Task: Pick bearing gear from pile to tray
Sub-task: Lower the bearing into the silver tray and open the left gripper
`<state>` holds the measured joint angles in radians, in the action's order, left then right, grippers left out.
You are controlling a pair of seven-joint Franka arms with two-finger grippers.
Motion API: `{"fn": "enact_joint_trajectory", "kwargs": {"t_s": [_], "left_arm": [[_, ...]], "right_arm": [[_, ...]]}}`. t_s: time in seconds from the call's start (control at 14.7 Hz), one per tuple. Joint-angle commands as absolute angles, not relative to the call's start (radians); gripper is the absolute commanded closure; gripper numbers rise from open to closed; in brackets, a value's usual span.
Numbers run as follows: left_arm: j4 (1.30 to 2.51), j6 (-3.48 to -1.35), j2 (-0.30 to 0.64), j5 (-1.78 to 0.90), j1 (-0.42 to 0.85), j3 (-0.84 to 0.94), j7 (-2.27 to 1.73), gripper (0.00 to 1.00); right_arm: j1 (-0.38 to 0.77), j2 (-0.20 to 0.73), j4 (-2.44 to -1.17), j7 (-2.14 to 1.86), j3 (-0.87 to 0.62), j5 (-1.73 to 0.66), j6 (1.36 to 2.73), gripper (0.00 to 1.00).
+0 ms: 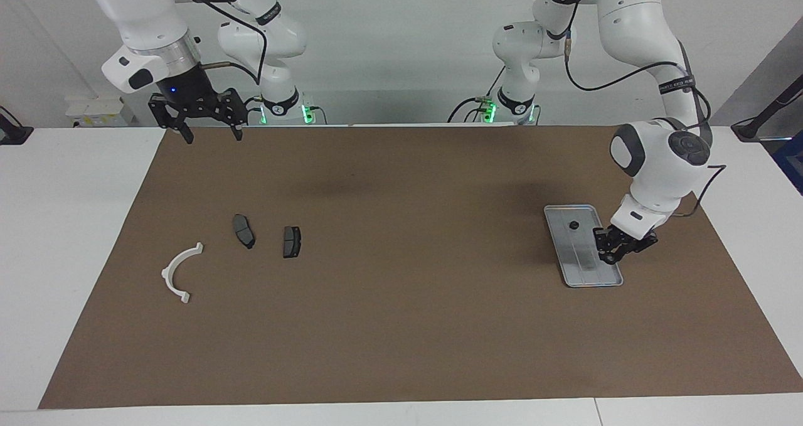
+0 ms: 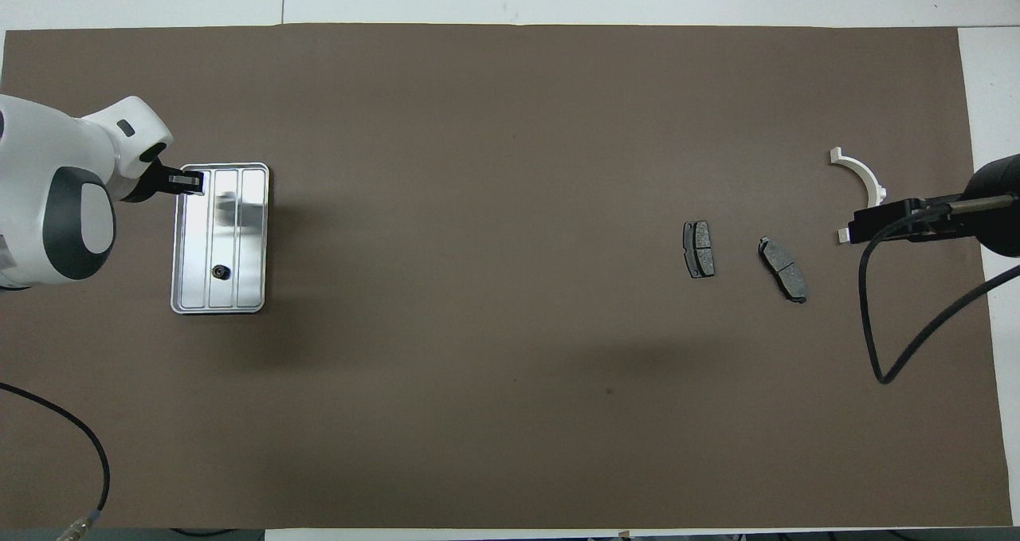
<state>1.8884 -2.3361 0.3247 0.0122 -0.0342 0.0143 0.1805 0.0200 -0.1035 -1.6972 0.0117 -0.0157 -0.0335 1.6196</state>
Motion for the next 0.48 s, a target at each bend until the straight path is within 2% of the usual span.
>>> {"fn": "enact_joint_trajectory", "kwargs": {"t_s": [0.0,0.41], "left_arm": [[1.951,-2.405,0.311,-0.002,-0.009,0.003,0.163,1.0],[2.003,-2.46,0.313,0.0,-0.008,0.002,0.156,1.0]], "right_arm": [[0.018,-0.117,-1.71,0.026,-0.015,-0.061,1.624,0.0],[0.018,-0.118,-1.71,0.028,-0.017,-0.061,1.618,0.0]]}}
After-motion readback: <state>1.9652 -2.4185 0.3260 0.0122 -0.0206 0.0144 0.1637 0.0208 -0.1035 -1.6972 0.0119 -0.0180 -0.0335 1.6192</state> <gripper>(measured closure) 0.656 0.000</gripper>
